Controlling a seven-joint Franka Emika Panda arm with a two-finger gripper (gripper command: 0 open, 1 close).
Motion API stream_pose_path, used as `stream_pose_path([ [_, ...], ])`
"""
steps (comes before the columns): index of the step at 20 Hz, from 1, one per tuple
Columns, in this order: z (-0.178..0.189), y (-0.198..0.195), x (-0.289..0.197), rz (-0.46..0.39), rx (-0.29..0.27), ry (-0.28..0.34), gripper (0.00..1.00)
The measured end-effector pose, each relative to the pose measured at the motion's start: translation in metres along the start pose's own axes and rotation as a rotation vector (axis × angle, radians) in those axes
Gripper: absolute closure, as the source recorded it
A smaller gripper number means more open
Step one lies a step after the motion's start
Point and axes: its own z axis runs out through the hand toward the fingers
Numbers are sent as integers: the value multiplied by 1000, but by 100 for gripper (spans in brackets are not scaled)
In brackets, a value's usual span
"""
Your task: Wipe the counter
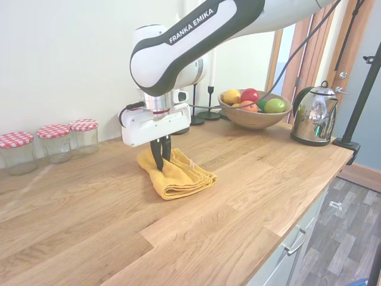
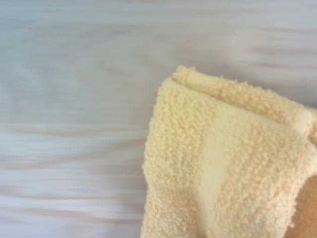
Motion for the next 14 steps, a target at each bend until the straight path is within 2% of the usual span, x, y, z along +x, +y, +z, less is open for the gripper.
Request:
stream_pose_path([
  [14, 6, 118, 98, 87, 32, -29, 100],
])
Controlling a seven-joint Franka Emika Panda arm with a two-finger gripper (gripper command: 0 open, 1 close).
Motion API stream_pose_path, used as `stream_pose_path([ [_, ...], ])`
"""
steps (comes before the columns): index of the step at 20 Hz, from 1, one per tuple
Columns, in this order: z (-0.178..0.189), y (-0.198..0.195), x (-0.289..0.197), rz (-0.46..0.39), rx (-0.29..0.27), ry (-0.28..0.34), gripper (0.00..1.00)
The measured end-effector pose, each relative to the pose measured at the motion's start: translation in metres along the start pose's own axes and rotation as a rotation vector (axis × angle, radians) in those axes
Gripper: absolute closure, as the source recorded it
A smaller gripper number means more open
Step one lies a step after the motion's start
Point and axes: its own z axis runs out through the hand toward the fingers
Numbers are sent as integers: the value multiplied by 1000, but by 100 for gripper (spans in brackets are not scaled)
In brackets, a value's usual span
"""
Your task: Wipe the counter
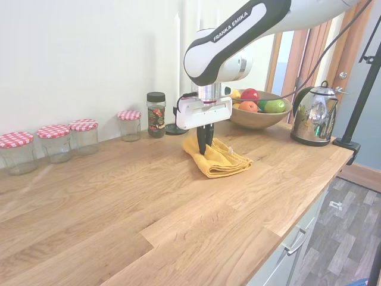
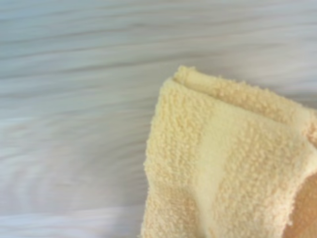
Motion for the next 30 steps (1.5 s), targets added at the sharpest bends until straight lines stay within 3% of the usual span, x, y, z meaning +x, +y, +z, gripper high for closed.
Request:
stream_pose_path([
  [18, 8, 89, 68, 69, 55, -39, 100],
  [24, 8, 74, 58, 38, 46, -28, 100],
  [30, 5, 9, 6, -13, 18, 1, 100],
])
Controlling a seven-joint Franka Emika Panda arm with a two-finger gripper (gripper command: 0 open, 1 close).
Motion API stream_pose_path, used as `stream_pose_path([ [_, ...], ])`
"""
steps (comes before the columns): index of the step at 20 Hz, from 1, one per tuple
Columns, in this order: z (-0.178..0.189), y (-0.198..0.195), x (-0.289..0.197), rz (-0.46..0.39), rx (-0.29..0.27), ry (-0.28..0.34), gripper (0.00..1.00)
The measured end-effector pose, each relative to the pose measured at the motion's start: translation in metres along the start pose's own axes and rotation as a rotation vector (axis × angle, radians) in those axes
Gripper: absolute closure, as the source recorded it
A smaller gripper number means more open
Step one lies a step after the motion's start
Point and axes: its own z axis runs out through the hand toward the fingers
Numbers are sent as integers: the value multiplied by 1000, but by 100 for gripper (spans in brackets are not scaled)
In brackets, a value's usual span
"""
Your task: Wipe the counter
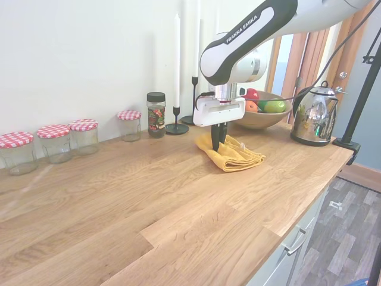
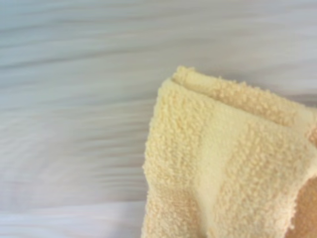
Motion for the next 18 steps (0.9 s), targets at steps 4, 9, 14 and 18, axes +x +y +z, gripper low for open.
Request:
stream_pose_path([
  [4, 0, -36, -36, -22, -12, 12, 100],
  [9, 0, -76, -82, -52, -22, 27, 100],
  [14, 1, -110, -131, -86, -26, 38, 100],
  [18, 2, -130, -166, -110, -31, 49, 100],
])
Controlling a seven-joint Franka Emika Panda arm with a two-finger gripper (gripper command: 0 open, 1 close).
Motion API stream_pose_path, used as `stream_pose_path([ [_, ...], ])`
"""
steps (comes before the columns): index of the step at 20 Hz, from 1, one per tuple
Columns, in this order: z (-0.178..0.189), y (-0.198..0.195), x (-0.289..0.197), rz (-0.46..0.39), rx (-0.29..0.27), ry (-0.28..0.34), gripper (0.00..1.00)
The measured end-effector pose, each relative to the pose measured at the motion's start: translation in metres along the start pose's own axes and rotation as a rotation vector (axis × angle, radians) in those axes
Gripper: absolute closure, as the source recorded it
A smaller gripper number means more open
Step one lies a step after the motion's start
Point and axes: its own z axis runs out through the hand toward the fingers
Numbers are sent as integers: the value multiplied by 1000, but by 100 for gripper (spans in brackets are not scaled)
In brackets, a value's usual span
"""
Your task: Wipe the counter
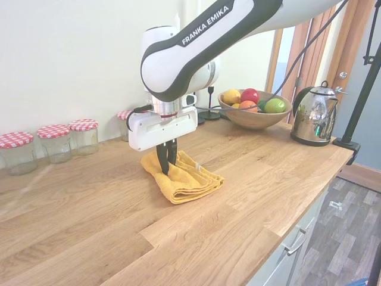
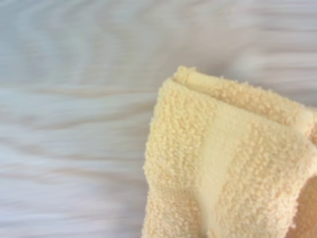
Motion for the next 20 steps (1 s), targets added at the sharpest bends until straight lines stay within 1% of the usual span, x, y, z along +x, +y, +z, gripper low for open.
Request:
stream_pose_path([
  [9, -2, -45, -58, -43, -16, 40, 100],
  [20, -7, -117, -138, -114, -63, 85, 100],
])
